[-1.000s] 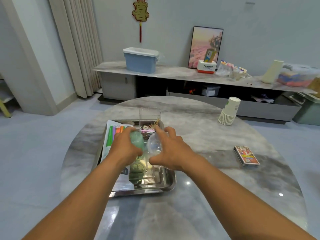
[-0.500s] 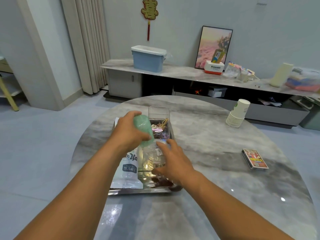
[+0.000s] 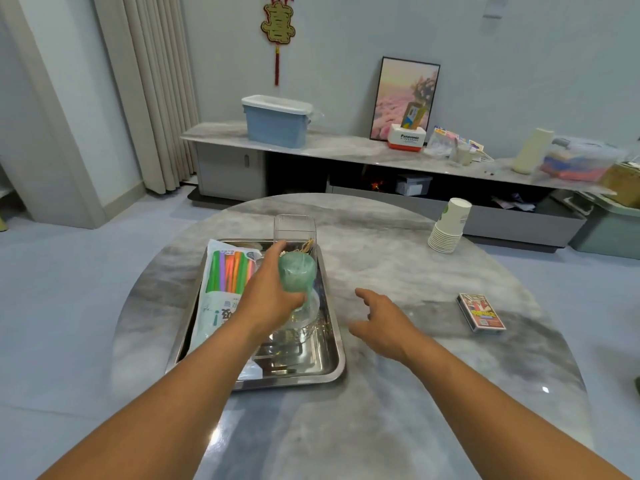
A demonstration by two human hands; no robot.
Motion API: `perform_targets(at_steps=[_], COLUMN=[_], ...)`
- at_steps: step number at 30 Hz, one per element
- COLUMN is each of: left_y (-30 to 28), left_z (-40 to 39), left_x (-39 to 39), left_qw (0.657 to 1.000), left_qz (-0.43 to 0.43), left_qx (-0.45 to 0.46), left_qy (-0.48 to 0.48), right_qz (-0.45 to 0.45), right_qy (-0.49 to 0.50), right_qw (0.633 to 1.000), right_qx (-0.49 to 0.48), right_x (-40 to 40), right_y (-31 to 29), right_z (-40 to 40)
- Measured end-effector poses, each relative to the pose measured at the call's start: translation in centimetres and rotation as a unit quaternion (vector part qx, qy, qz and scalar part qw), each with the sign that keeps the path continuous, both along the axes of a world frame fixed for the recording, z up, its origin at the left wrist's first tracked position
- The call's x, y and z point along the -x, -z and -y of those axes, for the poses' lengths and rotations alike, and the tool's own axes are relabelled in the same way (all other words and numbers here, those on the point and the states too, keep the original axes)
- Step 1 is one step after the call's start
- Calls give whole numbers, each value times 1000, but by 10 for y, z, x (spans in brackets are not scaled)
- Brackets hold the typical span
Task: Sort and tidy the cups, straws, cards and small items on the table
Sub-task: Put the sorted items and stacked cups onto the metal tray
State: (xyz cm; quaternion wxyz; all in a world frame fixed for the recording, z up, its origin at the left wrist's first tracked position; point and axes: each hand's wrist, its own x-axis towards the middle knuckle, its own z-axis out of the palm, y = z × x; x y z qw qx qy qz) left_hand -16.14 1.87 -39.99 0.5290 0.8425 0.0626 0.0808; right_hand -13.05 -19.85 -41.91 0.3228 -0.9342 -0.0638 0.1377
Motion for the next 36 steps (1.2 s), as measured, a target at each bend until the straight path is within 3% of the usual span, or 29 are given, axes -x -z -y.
perform_targets(at_steps=[9,14,17,21,24,29,32,36], left_y=[32,31,21,5,-3,1,3,-2], left_z=[10,3,2,8,15,17,12,9], left_x=[-2,-5,-5,-6,-9,-21,-27,-27], left_qw=[993,994,995,993,993,977,961,949], left_qz=[-53,-42,-6,55,42,-7,-53,-47], left_qx=[30,57,66,86,107,204,252,291], left_qy=[-102,-80,-71,-60,-34,-66,-96,-111], right_qz=[-8,11,54,132,112,27,44,58], right_qy=[33,45,94,129,162,271,303,350], right_qw=[999,998,990,953,937,927,927,925], right_qx=[7,32,92,241,287,259,218,135], right_x=[-8,-16,-24,-39,-46,-49,-54,-54], right_y=[14,15,11,8,14,32,38,33], right_z=[19,22,33,63,94,136,143,129])
